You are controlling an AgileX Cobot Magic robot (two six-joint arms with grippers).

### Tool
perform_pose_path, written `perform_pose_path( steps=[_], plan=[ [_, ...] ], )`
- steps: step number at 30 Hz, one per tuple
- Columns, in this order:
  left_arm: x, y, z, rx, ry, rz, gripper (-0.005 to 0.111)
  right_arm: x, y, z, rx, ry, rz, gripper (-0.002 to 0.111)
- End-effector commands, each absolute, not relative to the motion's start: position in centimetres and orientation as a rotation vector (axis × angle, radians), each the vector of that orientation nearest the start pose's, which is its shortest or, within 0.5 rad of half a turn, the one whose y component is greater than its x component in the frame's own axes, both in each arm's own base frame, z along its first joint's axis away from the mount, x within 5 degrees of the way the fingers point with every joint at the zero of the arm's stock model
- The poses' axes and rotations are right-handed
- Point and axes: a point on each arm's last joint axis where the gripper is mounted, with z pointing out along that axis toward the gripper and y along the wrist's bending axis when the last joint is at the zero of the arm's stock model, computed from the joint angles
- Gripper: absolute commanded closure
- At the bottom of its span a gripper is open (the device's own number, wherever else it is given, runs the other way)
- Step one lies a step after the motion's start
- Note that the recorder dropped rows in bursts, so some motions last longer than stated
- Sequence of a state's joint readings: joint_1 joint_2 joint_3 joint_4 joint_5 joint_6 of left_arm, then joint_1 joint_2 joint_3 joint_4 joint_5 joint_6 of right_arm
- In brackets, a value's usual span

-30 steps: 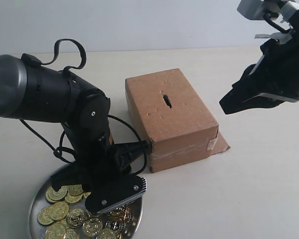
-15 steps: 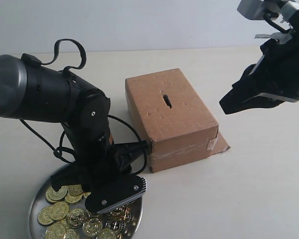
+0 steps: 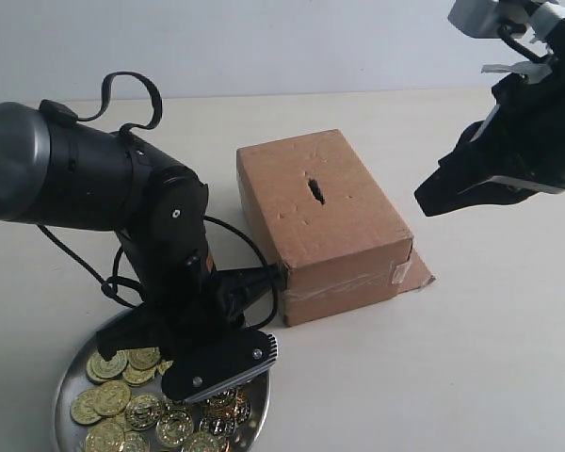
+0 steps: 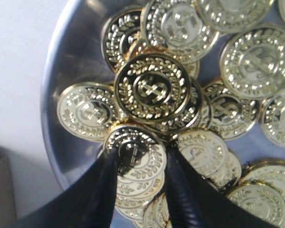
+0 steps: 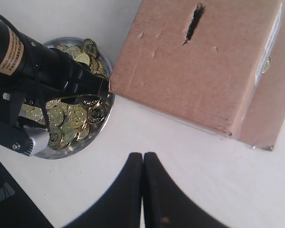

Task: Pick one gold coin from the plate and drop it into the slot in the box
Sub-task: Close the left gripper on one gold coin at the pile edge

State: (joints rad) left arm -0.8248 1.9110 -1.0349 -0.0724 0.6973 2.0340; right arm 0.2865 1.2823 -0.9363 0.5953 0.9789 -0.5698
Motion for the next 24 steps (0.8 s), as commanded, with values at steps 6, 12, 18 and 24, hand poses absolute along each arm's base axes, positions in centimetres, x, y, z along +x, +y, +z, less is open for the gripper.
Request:
perform_pose_path(
  steps=[6,12,18,24],
  plan=[
    [21.92,-24.61,12.35,-3.186,-0.534,-0.001,0.054,21.53,10.91,28.84,-0.797,2.537,0.686,0.108],
    [21.93,-24.63,12.35,-3.188,-0.532,-0.003,0.054,21.53,10.91,28.84,-0.797,2.537,0.686,0.108],
    [21.73,-24.39,12.46,-3.163,-0.523,0.022,0.067,21.53,10.91,28.84,-0.797,2.537,0.686,0.108],
    [21.66,-24.30,13.12,-3.171,-0.520,0.012,0.075,21.55,10.90,28.85,-0.796,2.535,0.685,0.108]
  ],
)
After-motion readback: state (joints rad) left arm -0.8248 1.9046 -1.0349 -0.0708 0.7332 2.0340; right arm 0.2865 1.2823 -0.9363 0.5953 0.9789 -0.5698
